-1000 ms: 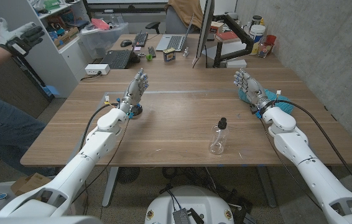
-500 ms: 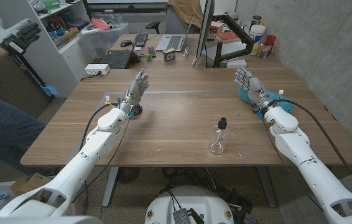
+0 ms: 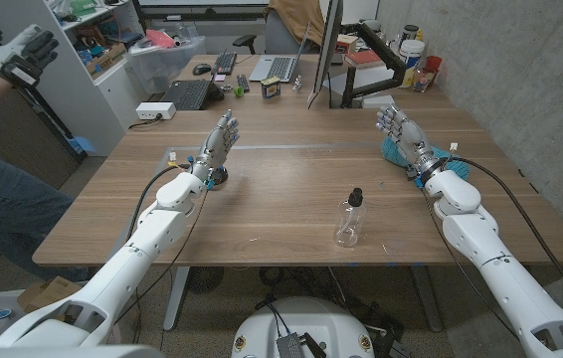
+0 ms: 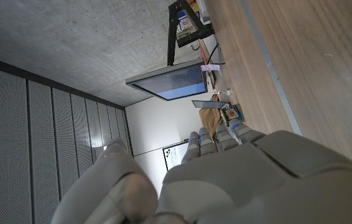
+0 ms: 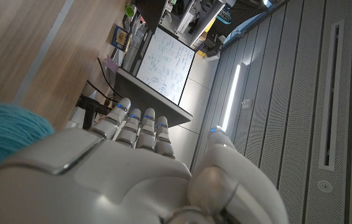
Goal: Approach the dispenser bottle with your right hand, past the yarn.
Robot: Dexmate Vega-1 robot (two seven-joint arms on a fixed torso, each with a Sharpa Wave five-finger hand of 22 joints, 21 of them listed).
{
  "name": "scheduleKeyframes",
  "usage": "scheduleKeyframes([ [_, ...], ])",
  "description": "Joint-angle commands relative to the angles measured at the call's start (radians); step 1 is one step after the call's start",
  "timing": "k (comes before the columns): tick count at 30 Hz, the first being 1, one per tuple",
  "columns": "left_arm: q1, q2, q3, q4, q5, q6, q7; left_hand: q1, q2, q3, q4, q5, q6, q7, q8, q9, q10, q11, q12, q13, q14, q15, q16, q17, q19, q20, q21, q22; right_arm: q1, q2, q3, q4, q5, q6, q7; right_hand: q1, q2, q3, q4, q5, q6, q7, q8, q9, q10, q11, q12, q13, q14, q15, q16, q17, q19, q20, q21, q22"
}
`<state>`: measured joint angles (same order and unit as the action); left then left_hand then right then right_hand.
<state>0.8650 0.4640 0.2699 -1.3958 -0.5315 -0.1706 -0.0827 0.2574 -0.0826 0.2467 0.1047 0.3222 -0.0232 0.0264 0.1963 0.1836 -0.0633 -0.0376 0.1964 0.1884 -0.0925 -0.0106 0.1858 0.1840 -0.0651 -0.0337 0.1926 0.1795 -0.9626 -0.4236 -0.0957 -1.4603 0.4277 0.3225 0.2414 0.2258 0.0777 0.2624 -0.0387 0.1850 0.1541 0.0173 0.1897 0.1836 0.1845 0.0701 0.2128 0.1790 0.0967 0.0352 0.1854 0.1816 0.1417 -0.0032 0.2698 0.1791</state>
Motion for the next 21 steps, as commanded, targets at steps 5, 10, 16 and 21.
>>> scheduleKeyframes([
  [5,-0.001,0.003,0.002,-0.006,-0.002,0.005,-0.003,0.006,0.004,-0.005,-0.003,0.008,0.007,0.005,0.005,0.005,-0.007,0.002,0.006,0.002,-0.007,0.004,0.002,0.001,-0.008,-0.008,0.006,0.001,0.004,0.027,0.002,0.043,-0.014,0.120,0.018,0.005,-0.026,-0.005,-0.013,-0.001,0.018,-0.018,0.013,0.005,0.020,-0.002,0.010,0.005,0.020,-0.008,0.007,0.000,0.006,0.008,-0.005,0.004],
  [10,0.000,0.005,0.001,-0.008,-0.004,0.006,-0.006,0.007,0.005,-0.006,-0.003,0.008,0.007,0.004,0.005,0.005,-0.006,0.000,0.006,0.002,-0.008,0.005,0.002,0.001,-0.008,-0.009,0.006,0.001,0.000,0.028,0.003,0.031,-0.019,0.119,0.007,0.007,-0.031,-0.007,-0.016,-0.001,0.023,-0.019,0.014,0.005,0.026,-0.005,0.011,0.005,0.025,-0.008,0.008,0.000,0.008,0.007,-0.006,0.004],
  [16,0.000,0.009,0.001,-0.011,-0.003,0.008,-0.008,0.007,0.005,-0.007,-0.003,0.007,0.008,0.003,0.005,0.005,-0.006,0.003,0.007,0.002,-0.008,0.004,0.002,0.001,-0.010,-0.006,0.005,0.001,0.000,0.026,0.003,0.027,-0.022,0.127,0.008,0.008,-0.033,-0.009,-0.018,0.000,0.025,-0.021,0.014,0.005,0.030,-0.006,0.012,0.005,0.028,-0.008,0.008,0.000,0.010,0.006,-0.007,0.004],
  [21,-0.001,0.011,0.001,-0.014,-0.002,0.010,-0.008,0.008,0.006,-0.008,-0.004,0.007,0.008,0.002,0.005,0.005,-0.007,0.003,0.006,0.002,-0.007,0.004,0.002,0.001,-0.011,-0.005,0.005,0.001,-0.001,0.028,0.005,0.025,-0.035,0.138,-0.004,0.009,-0.035,-0.009,-0.020,0.000,0.026,-0.021,0.014,0.005,0.032,-0.008,0.013,0.005,0.030,-0.009,0.008,0.000,0.011,0.006,-0.008,0.004],
])
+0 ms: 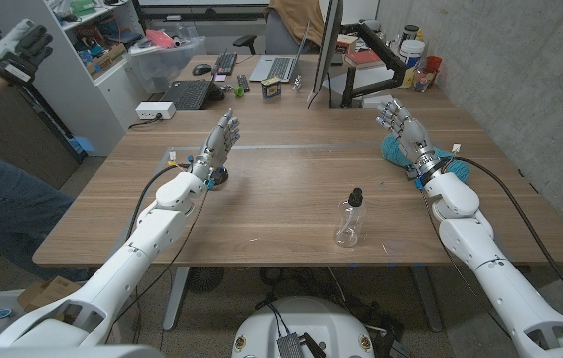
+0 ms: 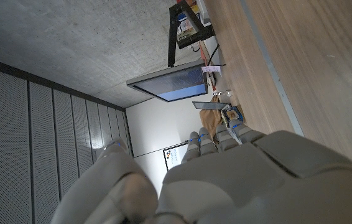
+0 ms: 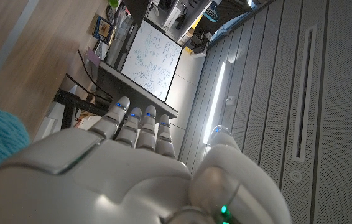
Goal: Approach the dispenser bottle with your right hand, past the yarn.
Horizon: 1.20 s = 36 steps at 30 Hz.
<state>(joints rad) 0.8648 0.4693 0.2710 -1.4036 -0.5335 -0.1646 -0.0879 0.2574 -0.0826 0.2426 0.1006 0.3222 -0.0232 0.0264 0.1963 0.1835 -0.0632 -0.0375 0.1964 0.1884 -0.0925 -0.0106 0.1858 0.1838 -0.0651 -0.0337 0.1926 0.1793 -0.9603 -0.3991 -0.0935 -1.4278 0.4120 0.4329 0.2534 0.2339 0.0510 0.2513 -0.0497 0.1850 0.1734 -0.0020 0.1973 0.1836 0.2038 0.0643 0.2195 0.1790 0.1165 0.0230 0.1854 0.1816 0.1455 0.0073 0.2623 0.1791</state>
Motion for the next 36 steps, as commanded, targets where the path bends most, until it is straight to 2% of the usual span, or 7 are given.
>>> scheduleKeyframes([
  [1,-0.001,0.006,0.000,-0.007,-0.001,0.004,-0.003,0.008,0.006,-0.004,0.001,0.007,0.008,0.003,0.005,0.005,-0.007,0.002,0.006,0.002,-0.007,0.004,0.002,0.001,-0.011,-0.005,0.005,0.001,-0.004,0.005,0.003,-0.006,-0.021,0.033,-0.017,0.001,-0.008,0.002,-0.009,0.001,0.008,-0.002,0.007,0.005,0.015,-0.004,0.006,0.005,0.013,0.001,0.009,0.000,0.009,-0.004,-0.001,0.004],
  [12,-0.014,0.004,0.007,-0.003,0.003,0.008,-0.009,0.010,0.008,-0.006,0.000,0.007,0.012,0.006,0.006,0.005,-0.007,0.000,0.006,0.002,-0.008,0.003,0.002,0.001,-0.012,-0.005,0.006,0.001,-0.018,0.004,0.012,-0.020,-0.028,0.036,-0.037,0.006,-0.010,0.001,-0.014,0.003,0.018,-0.008,0.009,0.005,0.024,-0.006,0.008,0.005,0.021,-0.004,0.009,-0.001,0.013,-0.006,-0.004,0.004],
  [28,-0.027,-0.004,0.013,0.004,0.009,0.010,-0.007,0.011,0.010,-0.009,0.000,0.007,0.012,0.005,0.006,0.005,-0.006,-0.001,0.007,0.002,-0.007,0.003,0.003,0.002,-0.014,-0.003,0.005,0.001,-0.016,0.005,0.019,0.007,-0.019,0.122,0.003,0.013,-0.013,0.001,-0.021,0.005,0.031,-0.010,0.010,0.005,0.042,-0.008,0.012,0.005,0.035,-0.009,0.010,-0.001,0.024,-0.014,-0.007,0.004],
  [36,-0.033,-0.007,0.018,0.005,0.012,0.012,-0.008,0.012,0.010,-0.010,0.000,0.007,0.012,0.004,0.005,0.005,-0.006,-0.001,0.007,0.002,-0.007,0.003,0.003,0.002,-0.015,-0.001,0.005,0.001,-0.029,-0.003,0.027,-0.018,-0.028,0.127,-0.004,0.019,-0.018,0.000,-0.028,0.007,0.035,-0.012,0.011,0.005,0.046,-0.010,0.013,0.006,0.038,-0.010,0.009,-0.002,0.027,-0.016,-0.009,0.004],
])
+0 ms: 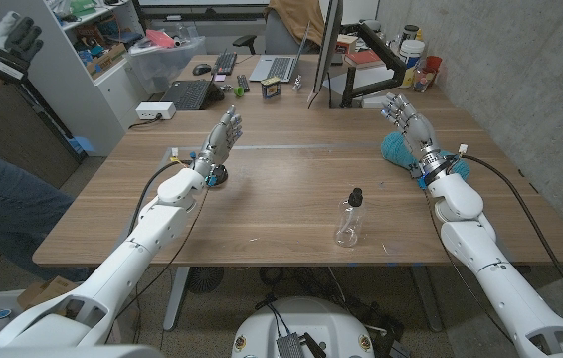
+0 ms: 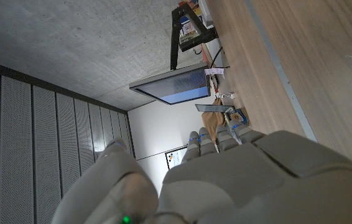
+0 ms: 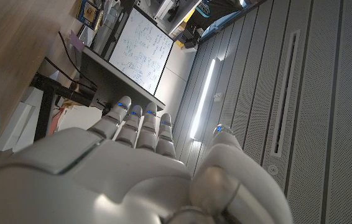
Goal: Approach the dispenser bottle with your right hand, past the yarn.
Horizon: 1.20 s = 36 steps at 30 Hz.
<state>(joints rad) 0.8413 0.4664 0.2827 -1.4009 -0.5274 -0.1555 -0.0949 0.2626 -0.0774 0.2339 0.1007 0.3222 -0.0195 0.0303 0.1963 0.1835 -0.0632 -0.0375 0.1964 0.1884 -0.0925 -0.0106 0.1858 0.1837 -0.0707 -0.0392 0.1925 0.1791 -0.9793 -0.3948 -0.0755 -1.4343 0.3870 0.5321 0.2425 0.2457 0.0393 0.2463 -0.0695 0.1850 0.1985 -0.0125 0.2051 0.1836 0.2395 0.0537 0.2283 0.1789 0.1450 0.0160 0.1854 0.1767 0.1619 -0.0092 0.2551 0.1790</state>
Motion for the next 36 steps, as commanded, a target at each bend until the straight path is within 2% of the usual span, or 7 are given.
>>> scheduleKeyframes([
  [1,-0.010,-0.004,0.007,0.002,0.006,0.003,-0.001,0.007,0.005,-0.002,0.000,0.007,0.008,0.000,0.005,0.005,-0.006,-0.002,0.007,0.002,-0.008,0.004,0.003,0.002,-0.009,0.005,0.005,0.002,-0.011,-0.010,0.010,-0.015,-0.005,0.029,0.008,0.008,-0.007,0.004,-0.009,0.007,0.010,-0.002,0.003,0.005,0.011,0.001,0.004,0.006,0.010,-0.003,0.009,0.003,0.011,0.001,-0.002,0.004],
  [31,-0.021,0.009,0.023,-0.016,0.022,0.039,0.003,0.009,0.009,-0.008,0.000,0.006,0.011,0.001,0.005,0.005,-0.007,-0.002,0.006,0.002,-0.009,0.002,0.003,0.002,-0.013,0.015,0.005,0.002,-0.044,-0.029,0.041,-0.044,-0.032,0.103,0.009,0.019,-0.020,0.000,-0.023,0.011,0.006,-0.001,-0.003,0.006,0.025,-0.004,0.005,0.006,0.025,-0.007,0.009,0.003,0.021,0.002,-0.008,0.004],
  [36,-0.023,0.009,0.024,-0.018,0.026,0.042,0.008,0.009,0.009,-0.009,0.000,0.006,0.011,-0.001,0.005,0.005,-0.008,-0.001,0.006,0.002,-0.009,0.003,0.003,0.002,-0.013,0.016,0.006,0.002,-0.052,-0.032,0.048,-0.059,-0.045,0.118,0.002,0.020,-0.024,-0.002,-0.025,0.012,0.006,0.000,-0.004,0.006,0.003,-0.002,-0.005,0.006,0.012,-0.005,0.003,0.003,0.022,0.003,-0.011,0.004],
])
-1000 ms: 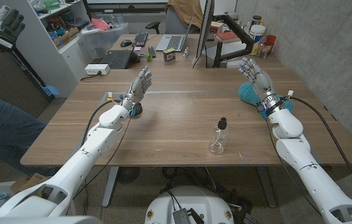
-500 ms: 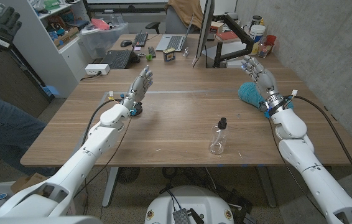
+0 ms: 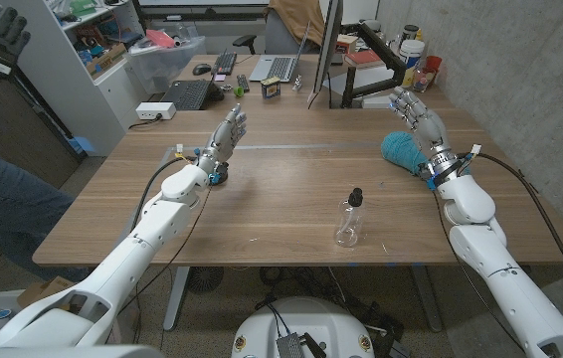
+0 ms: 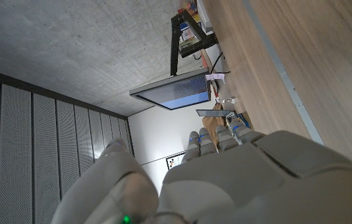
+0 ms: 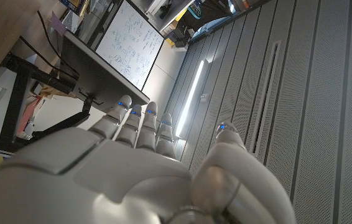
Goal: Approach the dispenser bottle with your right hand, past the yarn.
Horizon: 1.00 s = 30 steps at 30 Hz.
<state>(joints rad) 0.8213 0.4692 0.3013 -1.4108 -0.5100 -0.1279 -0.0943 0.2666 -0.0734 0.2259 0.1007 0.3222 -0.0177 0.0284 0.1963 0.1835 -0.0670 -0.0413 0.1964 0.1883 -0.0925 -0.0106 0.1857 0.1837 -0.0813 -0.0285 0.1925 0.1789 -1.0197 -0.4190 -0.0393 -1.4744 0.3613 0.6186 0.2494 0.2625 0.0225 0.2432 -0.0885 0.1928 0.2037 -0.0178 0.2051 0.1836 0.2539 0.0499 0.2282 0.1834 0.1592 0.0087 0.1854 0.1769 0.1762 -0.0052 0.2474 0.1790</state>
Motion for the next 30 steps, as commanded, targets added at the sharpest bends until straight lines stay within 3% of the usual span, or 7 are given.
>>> scheduleKeyframes([
  [1,-0.004,0.007,0.006,-0.009,0.011,0.014,0.008,0.006,0.005,-0.001,0.000,0.006,0.009,0.001,0.005,0.005,-0.004,0.000,0.006,0.002,-0.010,0.003,0.003,0.002,-0.003,0.006,0.005,0.002,-0.015,-0.008,0.013,-0.024,-0.021,0.031,-0.007,0.003,-0.007,0.001,-0.006,0.004,0.000,0.005,-0.004,0.006,-0.014,0.002,-0.006,0.002,-0.002,0.003,0.003,0.003,0.008,-0.001,-0.004,0.004],
  [30,-0.029,-0.002,0.016,0.007,0.017,0.010,0.000,0.008,0.008,-0.007,0.000,0.006,0.008,0.000,0.004,0.005,-0.005,0.003,0.006,0.002,-0.010,0.004,0.003,0.002,-0.003,0.007,0.006,0.002,-0.038,-0.016,0.025,-0.062,-0.046,0.066,-0.007,0.004,-0.008,-0.002,-0.009,0.007,0.005,0.004,-0.004,0.007,-0.007,0.003,-0.005,0.002,-0.004,0.004,0.002,0.004,0.009,0.004,-0.010,0.005],
])
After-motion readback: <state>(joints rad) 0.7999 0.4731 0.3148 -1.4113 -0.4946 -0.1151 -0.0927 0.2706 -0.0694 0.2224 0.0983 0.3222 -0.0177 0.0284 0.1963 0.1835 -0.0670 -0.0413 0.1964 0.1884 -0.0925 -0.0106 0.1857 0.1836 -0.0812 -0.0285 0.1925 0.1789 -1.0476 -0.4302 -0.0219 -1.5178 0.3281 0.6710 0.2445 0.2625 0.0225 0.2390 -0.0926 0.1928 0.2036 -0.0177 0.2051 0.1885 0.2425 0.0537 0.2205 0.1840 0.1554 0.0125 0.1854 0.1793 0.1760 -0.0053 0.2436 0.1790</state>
